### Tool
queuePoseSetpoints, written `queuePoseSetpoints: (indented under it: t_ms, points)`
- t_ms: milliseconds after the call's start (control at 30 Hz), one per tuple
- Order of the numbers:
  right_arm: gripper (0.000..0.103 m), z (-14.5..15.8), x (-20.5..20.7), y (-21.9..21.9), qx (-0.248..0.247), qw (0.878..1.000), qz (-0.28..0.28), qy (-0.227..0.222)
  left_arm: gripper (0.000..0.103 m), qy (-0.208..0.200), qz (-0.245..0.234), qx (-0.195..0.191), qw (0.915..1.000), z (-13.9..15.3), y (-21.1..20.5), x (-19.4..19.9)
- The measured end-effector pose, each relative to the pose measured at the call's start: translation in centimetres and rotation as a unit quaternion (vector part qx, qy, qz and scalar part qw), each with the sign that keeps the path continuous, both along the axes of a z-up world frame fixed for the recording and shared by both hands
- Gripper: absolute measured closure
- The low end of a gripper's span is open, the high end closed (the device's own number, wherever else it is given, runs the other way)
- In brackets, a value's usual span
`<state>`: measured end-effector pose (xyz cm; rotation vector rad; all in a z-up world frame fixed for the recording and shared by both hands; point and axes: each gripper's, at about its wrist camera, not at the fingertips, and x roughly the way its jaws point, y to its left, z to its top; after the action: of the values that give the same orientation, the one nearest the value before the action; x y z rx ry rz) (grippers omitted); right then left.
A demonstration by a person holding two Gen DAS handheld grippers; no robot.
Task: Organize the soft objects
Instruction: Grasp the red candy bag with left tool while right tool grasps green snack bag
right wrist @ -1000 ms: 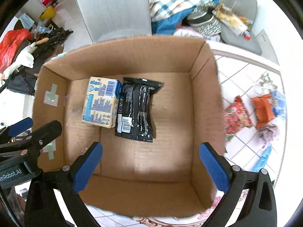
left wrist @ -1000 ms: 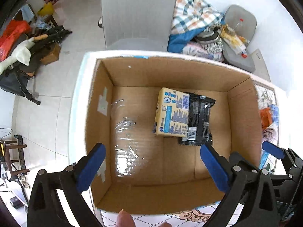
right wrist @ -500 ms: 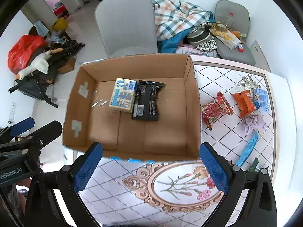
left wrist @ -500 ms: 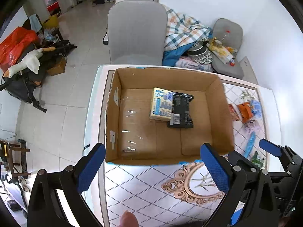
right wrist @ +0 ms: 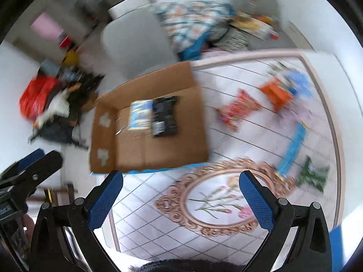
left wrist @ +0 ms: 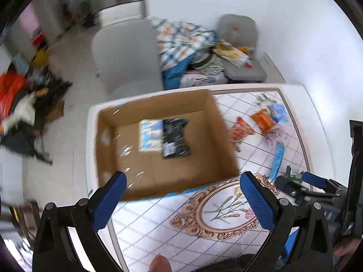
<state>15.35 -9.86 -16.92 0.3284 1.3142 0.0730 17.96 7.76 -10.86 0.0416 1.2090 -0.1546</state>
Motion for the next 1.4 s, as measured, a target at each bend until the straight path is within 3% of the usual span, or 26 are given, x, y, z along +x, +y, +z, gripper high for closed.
queuePoseSetpoints:
  t_ms: [100, 200, 300, 433, 567, 667, 700, 733, 800, 833, 967, 1033, 1067, 1100, 1167, 1233, 1267, 1333, 1400]
  points:
    - [0.000, -1.9, -0.9, -7.2, 0.020, 0.995, -0.090, 0.026, 0.001, -0.005, -0.055, 0.027, 0.9981, -1.4, -6.5, 2.5]
    - [0.000, -5.4, -2.6, -15.1, 0.058, 0.976, -0.201, 0.061, 0.001, 0.000, -0.104, 0.067, 0.9923, -3.7, -12.0, 5.7]
    - [0.000, -10.0, -4.9, -22.1, 0.088, 0.944, -0.302, 0.096, 0.001, 0.026, -0.159, 0.115, 0.9801, -7.8, -17.3, 9.4]
    - [0.000, -15.8, -6.9, -27.5, 0.117, 0.907, -0.380, 0.140, 0.001, 0.076, -0.198, 0.149, 0.9658, -14.5, -21.7, 13.5]
    - [0.000, -21.3, -8.0, -31.0, 0.147, 0.865, -0.451, 0.165, 0.001, 0.142, -0.189, 0.156, 0.9590, -20.9, -22.9, 16.3]
    - [0.000, -24.7, -8.2, -31.9, 0.213, 0.828, -0.492, 0.166, 0.001, 0.182, -0.179, 0.156, 0.9542, -24.2, -22.9, 17.2]
    - [0.003, -25.5, -8.1, -32.0, 0.227, 0.821, -0.496, 0.167, 0.001, 0.190, -0.175, 0.155, 0.9535, -24.8, -22.8, 17.4]
    - [0.017, -26.1, -7.8, -32.2, 0.224, 0.822, -0.494, 0.174, 0.001, 0.201, -0.174, 0.153, 0.9519, -25.5, -22.8, 17.6]
    - [0.028, -26.3, -6.8, -32.2, 0.204, 0.839, -0.469, 0.187, 0.001, 0.215, -0.184, 0.157, 0.9463, -26.8, -23.1, 17.7]
    - [0.046, -26.0, -6.2, -32.3, 0.191, 0.850, -0.454, 0.187, 0.001, 0.221, -0.195, 0.166, 0.9410, -27.4, -23.4, 17.7]
    - [0.051, -24.9, -2.6, -32.4, 0.094, 0.914, -0.337, 0.205, 0.001, 0.245, -0.229, 0.196, 0.9214, -30.0, -24.2, 17.1]
    - [0.051, -24.3, -0.5, -31.9, 0.030, 0.940, -0.262, 0.216, 0.001, 0.262, -0.223, 0.189, 0.9197, -31.0, -23.9, 16.8]
    - [0.051, -24.0, 0.5, -31.7, -0.003, 0.948, -0.232, 0.217, 0.008, 0.268, -0.215, 0.177, 0.9224, -31.1, -23.8, 16.7]
    - [0.051, -23.8, 1.4, -31.3, -0.030, 0.954, -0.201, 0.222, 0.014, 0.276, -0.196, 0.153, 0.9282, -31.1, -23.6, 16.5]
    - [0.050, -23.7, 2.7, -31.0, -0.047, 0.957, -0.173, 0.227, 0.016, 0.291, -0.159, 0.106, 0.9376, -30.7, -23.0, 16.0]
    - [0.036, -23.4, 3.1, -31.1, -0.033, 0.961, -0.175, 0.212, 0.016, 0.311, -0.133, 0.039, 0.9403, -30.2, -22.7, 15.1]
    - [0.034, -23.4, 3.1, -31.3, -0.026, 0.961, -0.181, 0.209, 0.015, 0.318, -0.127, 0.015, 0.9395, -30.0, -22.6, 14.6]
    - [0.034, -23.5, 2.9, -31.3, -0.013, 0.958, -0.194, 0.209, 0.015, 0.319, -0.123, 0.011, 0.9395, -30.0, -22.5, 14.0]
    - [0.034, -24.0, 2.6, -31.6, -0.011, 0.957, -0.198, 0.212, 0.015, 0.311, -0.121, 0.032, 0.9422, -30.1, -22.2, 13.7]
